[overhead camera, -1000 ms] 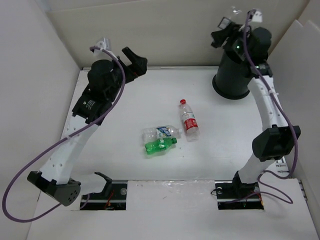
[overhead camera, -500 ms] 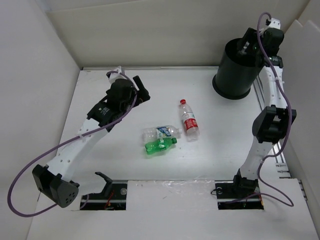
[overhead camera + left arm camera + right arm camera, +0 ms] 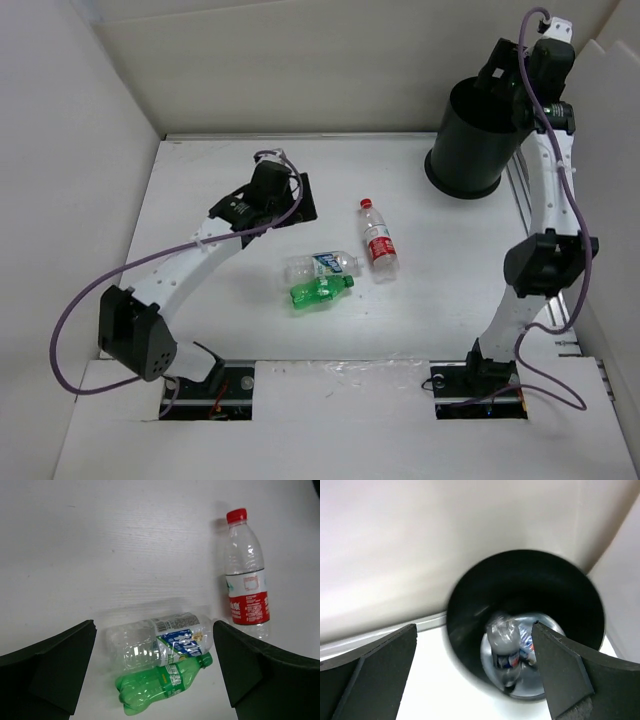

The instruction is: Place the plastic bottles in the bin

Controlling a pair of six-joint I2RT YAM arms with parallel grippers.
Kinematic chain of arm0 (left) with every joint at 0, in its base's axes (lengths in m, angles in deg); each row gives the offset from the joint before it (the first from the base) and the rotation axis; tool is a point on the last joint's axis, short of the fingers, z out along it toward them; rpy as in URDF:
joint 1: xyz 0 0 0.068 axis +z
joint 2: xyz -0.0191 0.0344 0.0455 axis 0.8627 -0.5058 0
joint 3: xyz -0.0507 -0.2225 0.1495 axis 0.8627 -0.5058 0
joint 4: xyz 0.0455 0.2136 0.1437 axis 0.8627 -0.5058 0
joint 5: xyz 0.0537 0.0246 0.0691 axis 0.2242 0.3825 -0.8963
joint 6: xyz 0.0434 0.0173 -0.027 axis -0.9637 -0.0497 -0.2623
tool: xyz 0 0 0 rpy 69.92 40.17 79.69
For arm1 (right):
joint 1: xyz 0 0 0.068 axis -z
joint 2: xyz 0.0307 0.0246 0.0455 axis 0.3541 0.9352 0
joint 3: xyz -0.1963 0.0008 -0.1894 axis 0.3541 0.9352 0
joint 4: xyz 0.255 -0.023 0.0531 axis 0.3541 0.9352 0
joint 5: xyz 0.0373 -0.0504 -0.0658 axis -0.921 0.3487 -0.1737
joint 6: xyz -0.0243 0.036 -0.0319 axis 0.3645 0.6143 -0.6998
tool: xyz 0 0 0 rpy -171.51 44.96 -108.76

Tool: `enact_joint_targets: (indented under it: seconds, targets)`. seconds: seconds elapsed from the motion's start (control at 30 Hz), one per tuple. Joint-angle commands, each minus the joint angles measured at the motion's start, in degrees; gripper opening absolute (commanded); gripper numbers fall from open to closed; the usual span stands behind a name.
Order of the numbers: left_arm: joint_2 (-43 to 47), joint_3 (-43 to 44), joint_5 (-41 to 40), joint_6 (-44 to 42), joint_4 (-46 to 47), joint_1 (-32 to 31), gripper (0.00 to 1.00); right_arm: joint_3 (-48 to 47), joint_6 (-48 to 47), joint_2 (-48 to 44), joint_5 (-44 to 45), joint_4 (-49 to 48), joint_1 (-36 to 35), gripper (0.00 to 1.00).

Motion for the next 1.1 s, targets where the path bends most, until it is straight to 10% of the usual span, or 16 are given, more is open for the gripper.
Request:
enact_joint_targets:
  seconds: [0.0, 0.37, 0.67, 1.07]
  targets:
    - [-2.68, 3.32, 5.72, -6.53, 0.92, -1.51, 1.0, 4.78, -0.83, -11.54, 1.22, -0.04, -3.79, 1.0]
    - [-19.3, 13.7, -13.78, -2.87, -13.23, -19.88, 1.0, 45.99, -0.83, -41.17, -9.43, -9.71, -10.56, 1.0]
    - [-11.84, 11.6, -10.2, 19.82, -13.25, -20.5, 1.0, 50.33, -0.83, -51.73, -9.42, -8.67, -10.57, 1.0]
    - [-11.3, 6.94, -8.87, 9.82, -15.0, -28.15, 1.0, 55.07, -0.83, -56.92, -14.69, -8.05, -12.32, 1.0]
